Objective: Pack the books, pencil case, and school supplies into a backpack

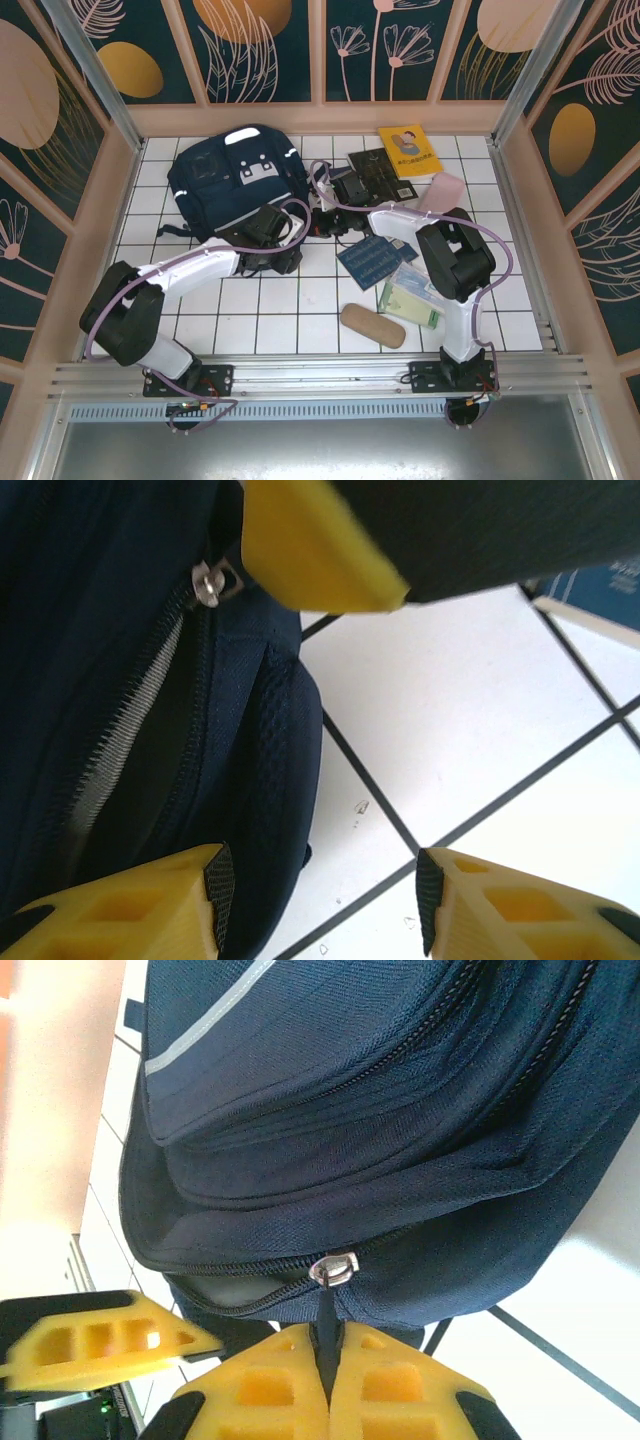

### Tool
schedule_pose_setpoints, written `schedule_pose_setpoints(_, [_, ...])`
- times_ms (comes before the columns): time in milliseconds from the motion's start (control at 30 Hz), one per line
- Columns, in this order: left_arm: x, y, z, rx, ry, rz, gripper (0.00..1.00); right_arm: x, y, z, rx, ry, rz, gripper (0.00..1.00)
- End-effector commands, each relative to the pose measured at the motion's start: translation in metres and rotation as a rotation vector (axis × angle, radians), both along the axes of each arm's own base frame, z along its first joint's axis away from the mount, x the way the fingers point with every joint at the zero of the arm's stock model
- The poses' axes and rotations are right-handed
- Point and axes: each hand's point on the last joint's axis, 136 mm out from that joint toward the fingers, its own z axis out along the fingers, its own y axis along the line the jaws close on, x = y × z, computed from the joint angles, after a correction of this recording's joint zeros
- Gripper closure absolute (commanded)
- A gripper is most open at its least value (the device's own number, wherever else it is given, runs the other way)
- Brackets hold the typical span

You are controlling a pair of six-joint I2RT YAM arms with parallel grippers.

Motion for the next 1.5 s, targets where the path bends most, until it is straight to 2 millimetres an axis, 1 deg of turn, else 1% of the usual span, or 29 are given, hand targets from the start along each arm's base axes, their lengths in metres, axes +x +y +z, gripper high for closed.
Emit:
schedule_pose_setpoints(0, [0.014,0.000,-0.003,0.043,-0.047,0.006,0.47,0.000,0.004,0.007,0.061,-0.002,0.021,1.00])
schedule_pose_setpoints(133, [0.027,0.010,-0.014,0.115,-0.083,0.053,0.46,-0.001,0.006,0.007,0.074,0.006,0.024,1.00])
schedule_pose_setpoints(233, [0.035,0.012,-0.018,0.138,-0.108,0.070,0.46,-0.002,0.007,0.007,0.082,0.010,0.029,1.00])
schedule_pose_setpoints(300, [0.037,0.012,-0.025,0.158,-0.097,0.060,0.49,-0.001,0.007,0.007,0.084,0.013,0.030,1.00])
schedule_pose_setpoints(367, [0.035,0.012,-0.032,0.176,-0.074,0.054,0.57,-0.002,0.007,0.007,0.084,0.012,0.032,1.00])
schedule_pose_setpoints(433, [0.031,0.014,-0.038,0.176,-0.060,0.051,0.69,-0.002,0.006,0.007,0.080,0.009,0.031,1.00])
schedule_pose_setpoints(567, [0.023,0.020,-0.038,0.192,-0.052,0.043,1.00,0.002,-0.001,0.005,0.051,0.001,0.006,1.00])
schedule_pose_setpoints(733, [0.020,0.031,-0.033,0.218,-0.060,0.073,1.00,0.012,-0.012,-0.003,-0.033,-0.046,-0.042,1.00])
schedule_pose_setpoints(867, [0.018,0.036,-0.023,0.216,-0.083,0.094,1.00,0.023,-0.026,-0.010,-0.123,-0.096,-0.099,1.00])
schedule_pose_setpoints(933, [0.016,0.037,-0.019,0.207,-0.090,0.099,1.00,0.027,-0.032,-0.012,-0.154,-0.119,-0.126,1.00])
schedule_pose_setpoints(1033, [0.012,0.038,-0.018,0.198,-0.071,0.106,1.00,0.034,-0.042,-0.012,-0.180,-0.141,-0.168,1.00])
schedule_pose_setpoints(1167, [0.005,0.041,-0.015,0.183,-0.059,0.109,1.00,0.052,-0.059,-0.010,-0.228,-0.180,-0.252,1.00])
schedule_pose_setpoints(1333, [-0.002,0.042,-0.006,0.153,-0.061,0.110,1.00,0.069,-0.062,-0.013,-0.258,-0.202,-0.301,1.00])
schedule_pose_setpoints(1367, [-0.004,0.042,-0.005,0.150,-0.059,0.107,1.00,0.081,-0.075,-0.014,-0.264,-0.198,-0.334,1.00])
schedule_pose_setpoints(1467, [-0.009,0.044,-0.002,0.142,-0.057,0.105,1.00,0.093,-0.078,-0.015,-0.266,-0.201,-0.352,1.00])
